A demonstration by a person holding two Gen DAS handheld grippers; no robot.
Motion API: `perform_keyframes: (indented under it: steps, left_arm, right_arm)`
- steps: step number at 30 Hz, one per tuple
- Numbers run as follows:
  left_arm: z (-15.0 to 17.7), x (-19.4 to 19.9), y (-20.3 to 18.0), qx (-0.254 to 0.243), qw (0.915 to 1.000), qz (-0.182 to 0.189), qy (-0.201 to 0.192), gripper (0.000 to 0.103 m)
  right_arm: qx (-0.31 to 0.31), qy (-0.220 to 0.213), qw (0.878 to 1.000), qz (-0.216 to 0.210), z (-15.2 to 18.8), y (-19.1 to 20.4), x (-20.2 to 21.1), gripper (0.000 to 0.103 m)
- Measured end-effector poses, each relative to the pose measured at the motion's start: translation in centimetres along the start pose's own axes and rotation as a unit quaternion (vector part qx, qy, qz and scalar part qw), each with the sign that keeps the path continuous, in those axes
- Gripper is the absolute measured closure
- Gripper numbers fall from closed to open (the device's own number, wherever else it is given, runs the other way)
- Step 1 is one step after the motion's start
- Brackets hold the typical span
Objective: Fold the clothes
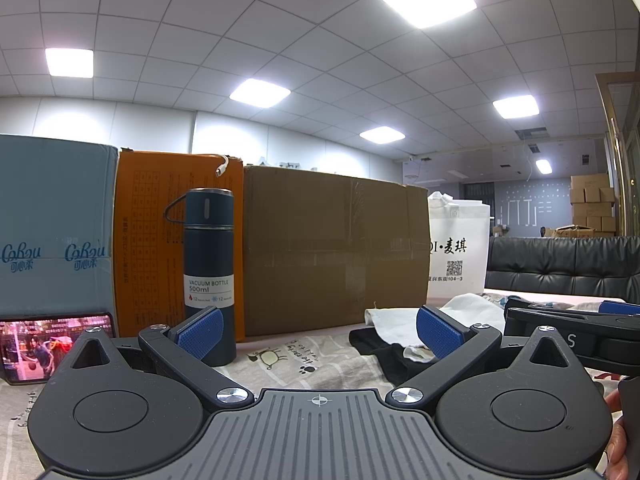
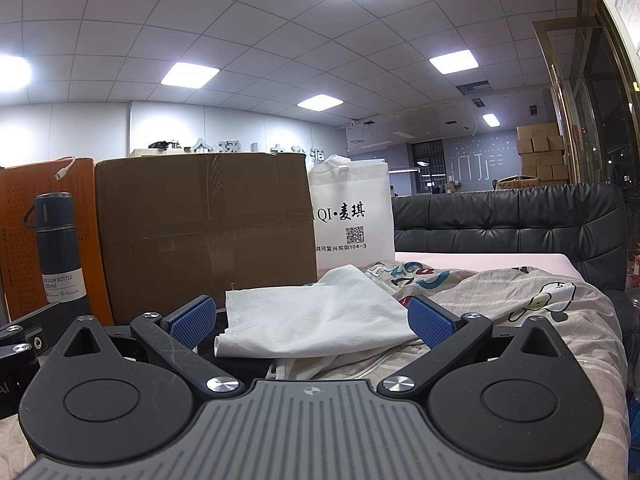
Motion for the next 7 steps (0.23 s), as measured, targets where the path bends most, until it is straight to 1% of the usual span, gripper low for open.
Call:
perform_keyframes:
  steps: [7]
  left_arm:
    - [0.02,0.05,-0.08,0.000,1.0000,0.001,-0.001,0.000]
  right_arm:
    - [0.000,0.000,1.000,0.000,0.00,-0.01,-0.01,0.000]
Point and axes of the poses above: each gripper's, at about its wrist camera, not at the fingertips, and x roughly against the way its jaws point, y to its left, z to its underside, the point moved 3 cm from there along -x, roughly the way its jaws point, and after that the axes turned 5 degrees about -y, right-handed, at the moved point
